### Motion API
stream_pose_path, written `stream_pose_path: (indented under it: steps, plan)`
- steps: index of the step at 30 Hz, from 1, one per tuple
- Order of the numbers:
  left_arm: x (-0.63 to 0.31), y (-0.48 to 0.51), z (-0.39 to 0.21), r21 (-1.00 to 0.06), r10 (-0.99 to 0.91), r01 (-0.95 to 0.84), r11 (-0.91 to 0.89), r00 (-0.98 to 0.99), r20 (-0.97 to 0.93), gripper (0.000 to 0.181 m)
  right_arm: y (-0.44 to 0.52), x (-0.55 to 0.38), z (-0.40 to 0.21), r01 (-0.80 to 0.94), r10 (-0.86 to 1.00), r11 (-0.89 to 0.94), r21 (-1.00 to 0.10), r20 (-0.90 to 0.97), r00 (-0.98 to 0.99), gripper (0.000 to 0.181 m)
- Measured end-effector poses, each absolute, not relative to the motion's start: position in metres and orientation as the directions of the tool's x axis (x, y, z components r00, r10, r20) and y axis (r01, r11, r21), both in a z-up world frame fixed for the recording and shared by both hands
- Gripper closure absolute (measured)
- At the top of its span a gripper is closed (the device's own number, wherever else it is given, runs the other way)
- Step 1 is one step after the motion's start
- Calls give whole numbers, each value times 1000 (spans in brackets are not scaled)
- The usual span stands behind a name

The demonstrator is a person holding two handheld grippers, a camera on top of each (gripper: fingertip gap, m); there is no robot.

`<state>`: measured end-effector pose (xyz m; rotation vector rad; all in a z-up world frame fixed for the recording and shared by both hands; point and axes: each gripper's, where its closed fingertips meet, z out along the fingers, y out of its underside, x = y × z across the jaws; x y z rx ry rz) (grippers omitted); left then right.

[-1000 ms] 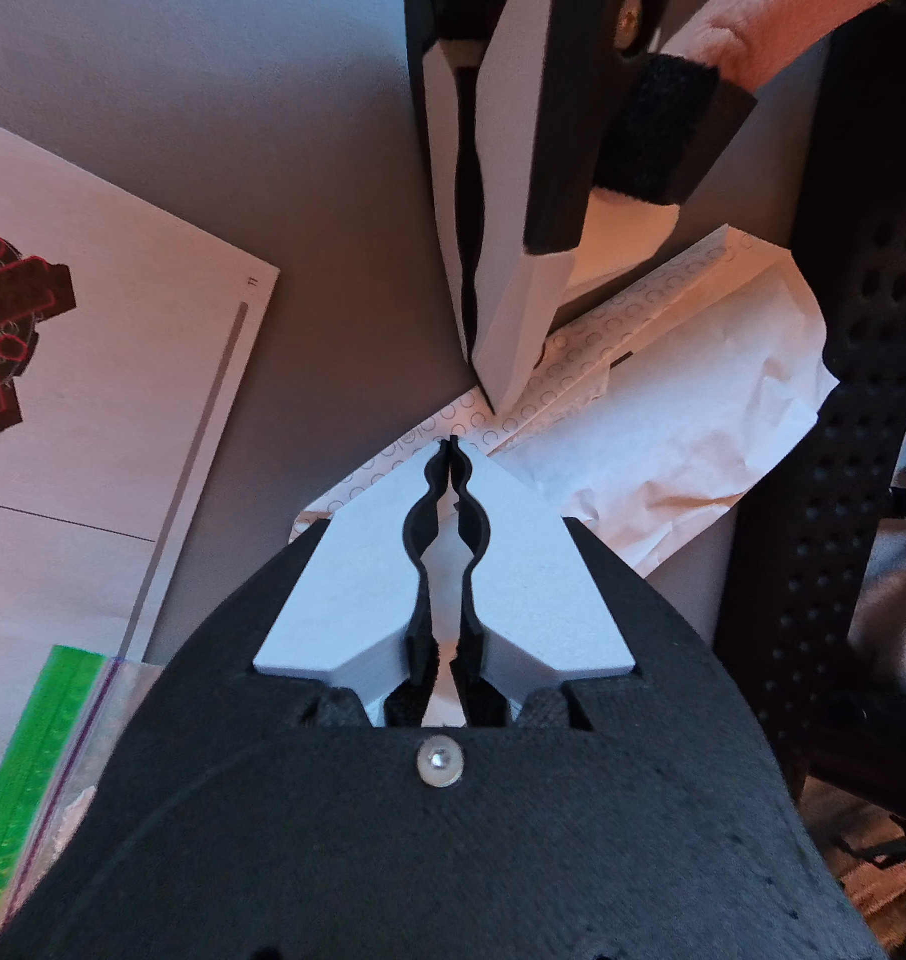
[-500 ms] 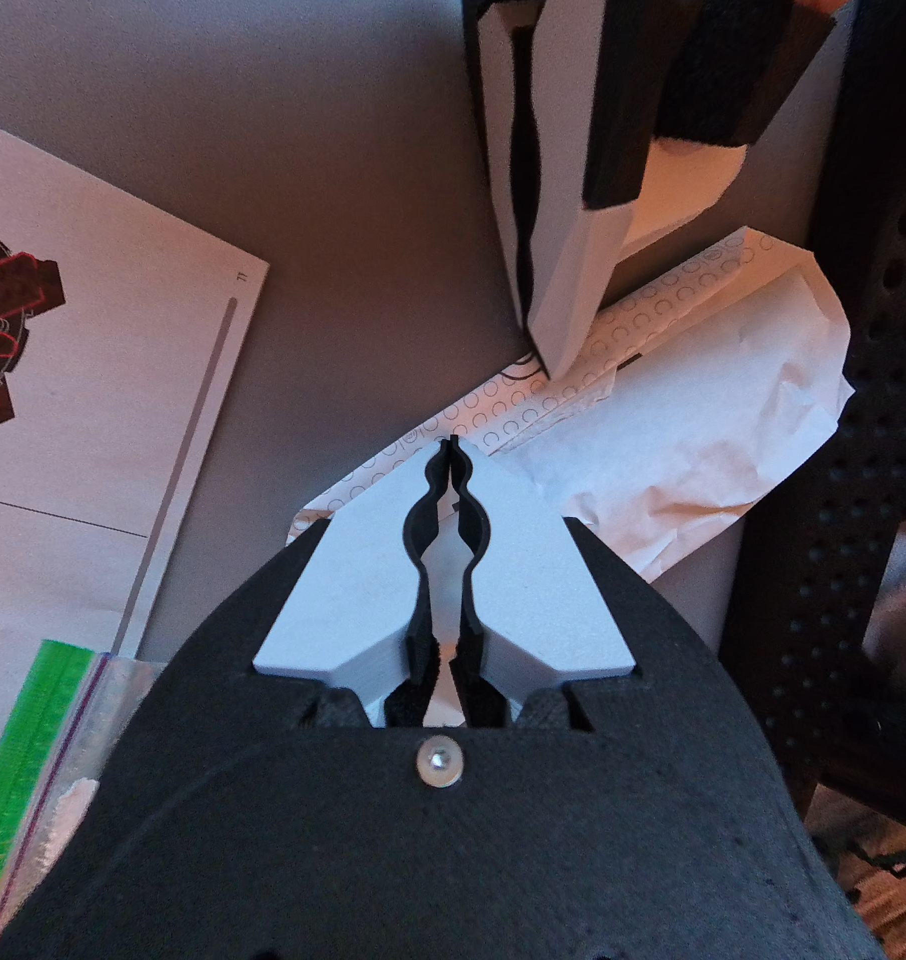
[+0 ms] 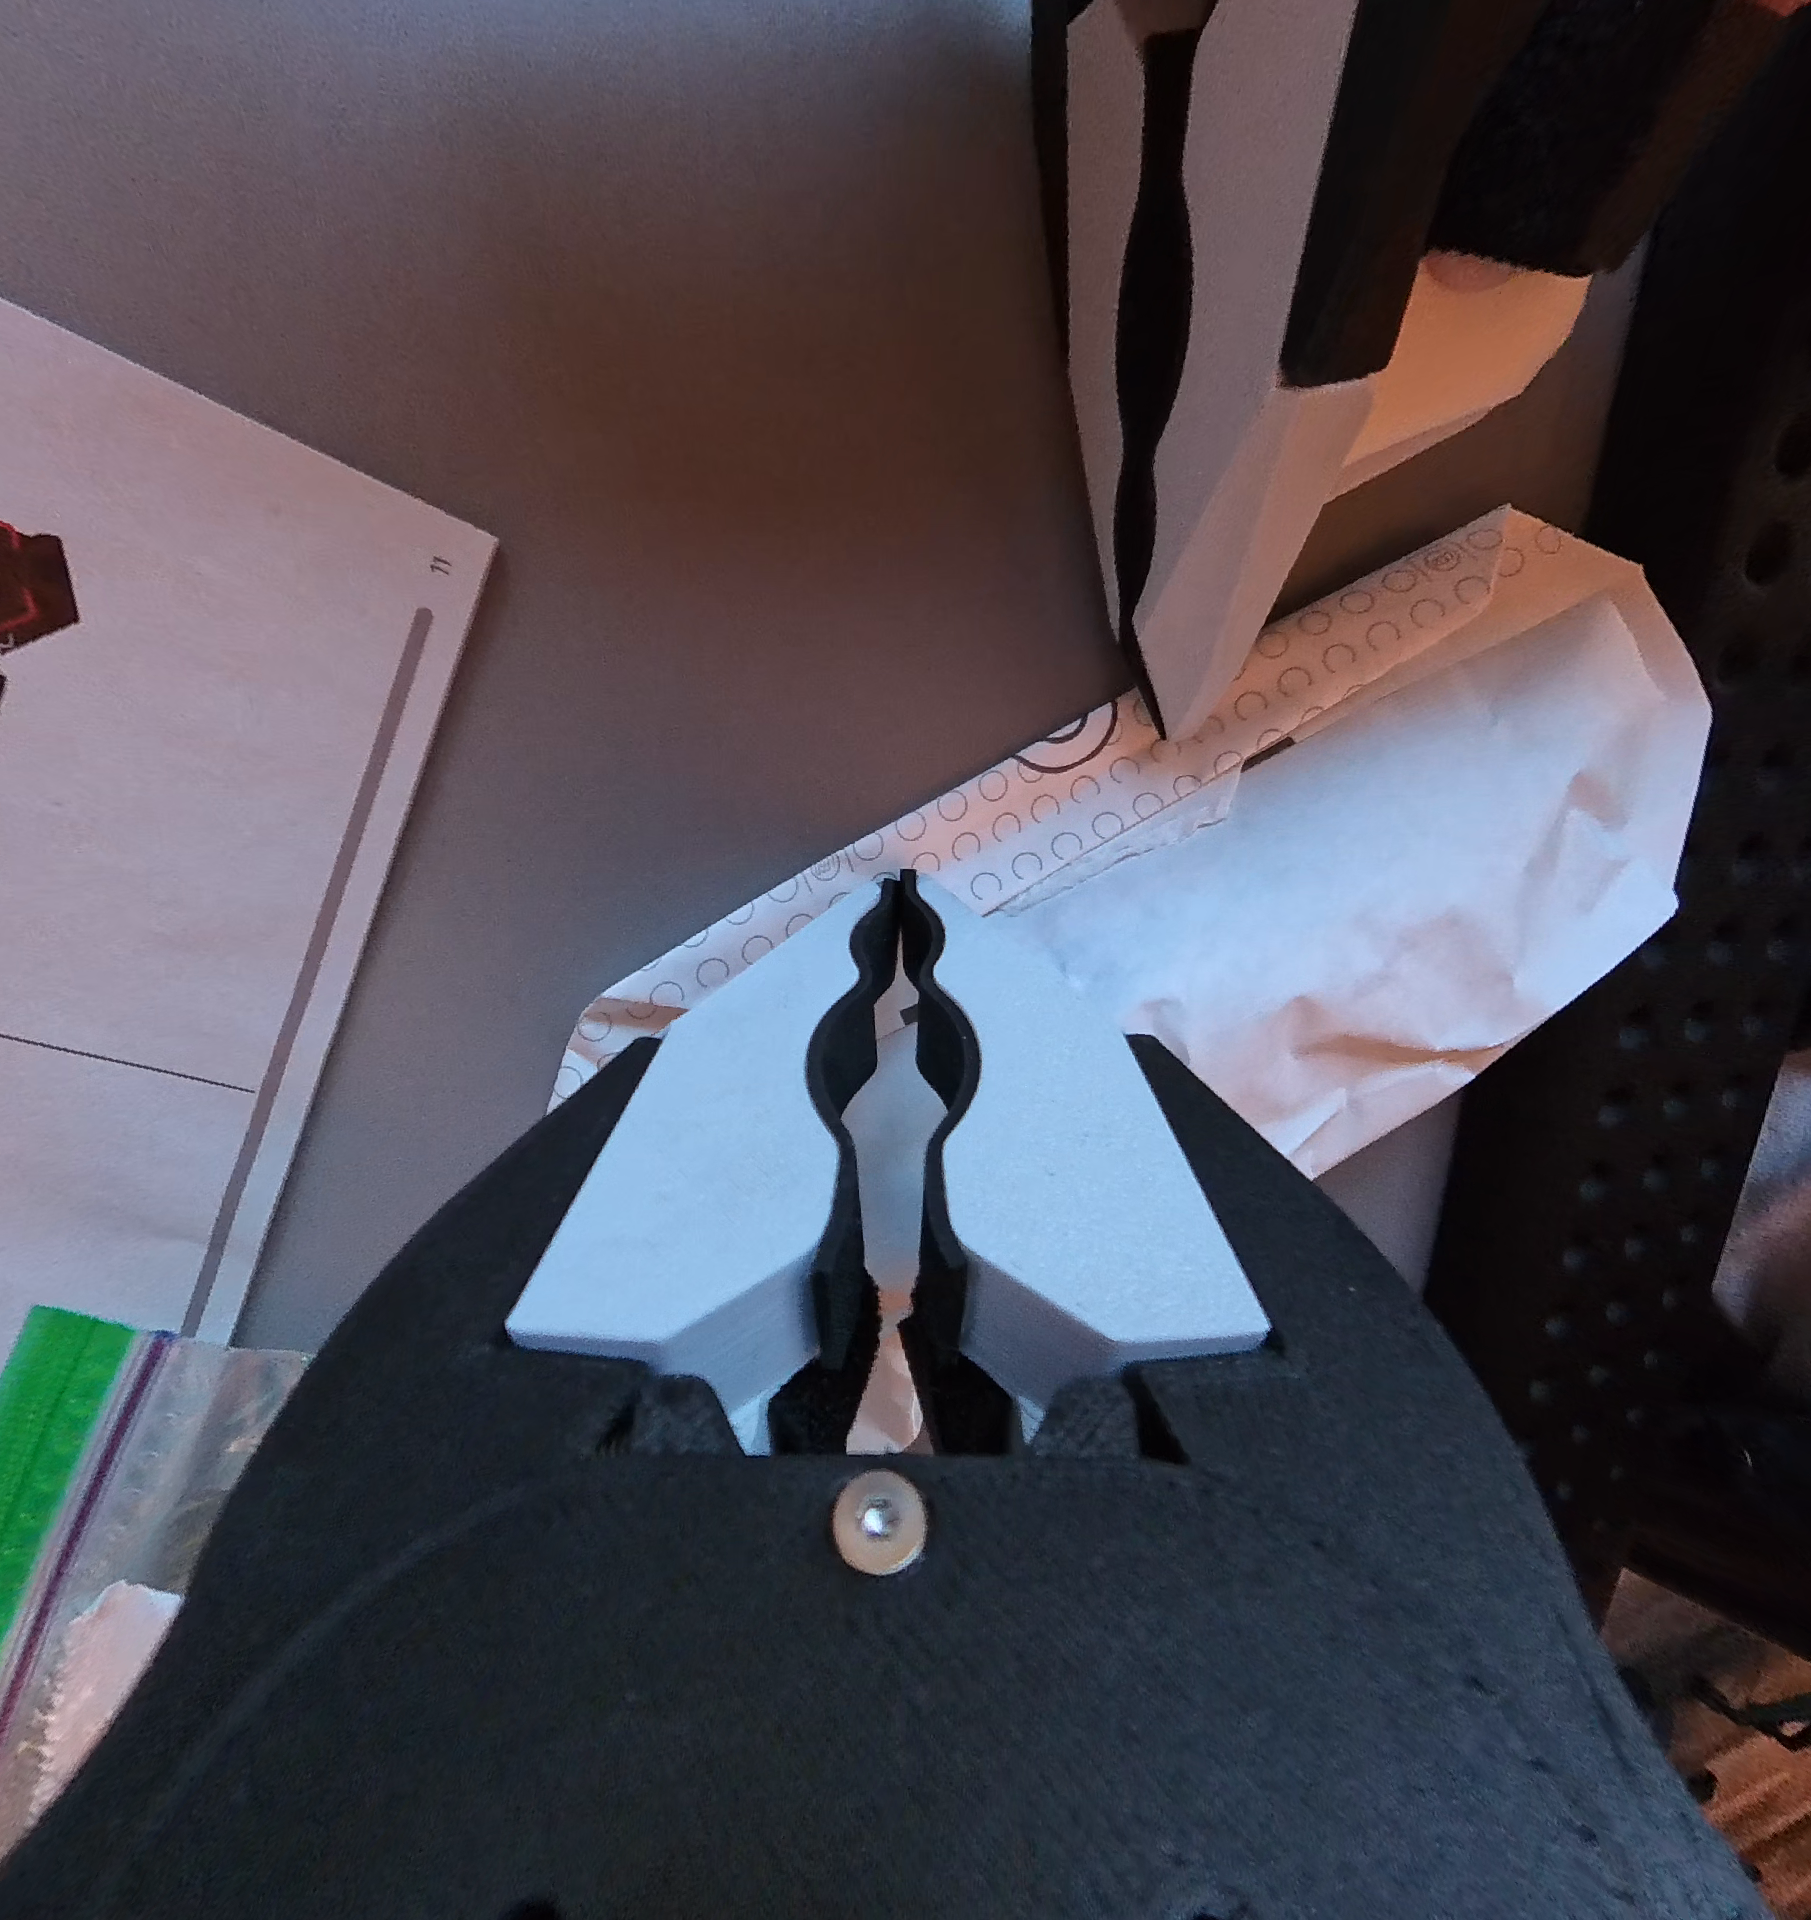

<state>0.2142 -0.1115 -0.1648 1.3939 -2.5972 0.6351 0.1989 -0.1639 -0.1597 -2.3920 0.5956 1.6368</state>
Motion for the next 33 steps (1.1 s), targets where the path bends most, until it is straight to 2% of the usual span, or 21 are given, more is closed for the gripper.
stream_pose_path:
  steps: [22, 33]
  plan:
    - [216, -112, -165, -311, -773, -820, 480, -563, 291, 181, -186, 189, -159, -429, -229, -900, 79, -923, 310, 180]
    - [215, -114, -165, -314, -766, -823, 474, -561, 314, 181, -188, 183, -159, -443, -156, -893, -85, -864, 480, 180]
